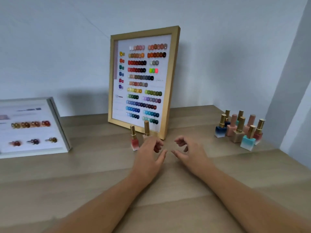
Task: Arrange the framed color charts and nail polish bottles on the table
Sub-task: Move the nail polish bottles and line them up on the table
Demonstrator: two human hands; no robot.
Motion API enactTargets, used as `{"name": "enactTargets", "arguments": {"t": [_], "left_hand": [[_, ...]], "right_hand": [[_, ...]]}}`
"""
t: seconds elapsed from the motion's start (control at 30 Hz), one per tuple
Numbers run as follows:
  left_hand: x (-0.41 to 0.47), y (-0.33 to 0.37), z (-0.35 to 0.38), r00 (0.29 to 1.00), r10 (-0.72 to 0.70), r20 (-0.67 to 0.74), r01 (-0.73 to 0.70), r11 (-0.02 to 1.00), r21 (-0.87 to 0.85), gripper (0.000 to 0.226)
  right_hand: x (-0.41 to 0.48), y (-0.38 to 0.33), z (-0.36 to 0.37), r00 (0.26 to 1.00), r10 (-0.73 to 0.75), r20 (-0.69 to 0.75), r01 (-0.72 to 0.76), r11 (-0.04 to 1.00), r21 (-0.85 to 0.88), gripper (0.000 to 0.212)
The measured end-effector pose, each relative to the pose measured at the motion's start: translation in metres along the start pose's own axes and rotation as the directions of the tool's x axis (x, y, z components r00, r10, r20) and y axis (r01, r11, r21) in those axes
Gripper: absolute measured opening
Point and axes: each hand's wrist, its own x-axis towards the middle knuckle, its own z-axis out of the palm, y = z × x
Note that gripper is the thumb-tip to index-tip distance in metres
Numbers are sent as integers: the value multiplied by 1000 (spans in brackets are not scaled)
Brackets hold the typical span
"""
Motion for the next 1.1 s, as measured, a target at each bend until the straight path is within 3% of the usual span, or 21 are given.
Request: {"name": "enactTargets", "arguments": {"t": [0.17,0.33,0.47,0.77,1.1], "left_hand": [[-4,-44,-41,965,-203,-165,206,979,0,28],[7,-71,-48,907,-415,-70,414,910,-23,54],[18,-82,-44,907,-420,13,420,907,-16,57],[25,-90,-42,895,-440,70,444,892,-79,30],[13,-55,-36,936,-343,78,350,933,-90,33]], "right_hand": [[28,-22,51,999,-32,33,29,997,74,46],[49,-28,75,999,-13,40,9,994,113,53],[59,-27,86,999,4,54,-8,997,80,56],[64,-29,87,995,49,88,-56,996,76,42],[27,-14,40,993,85,85,-95,989,114,40]]}}
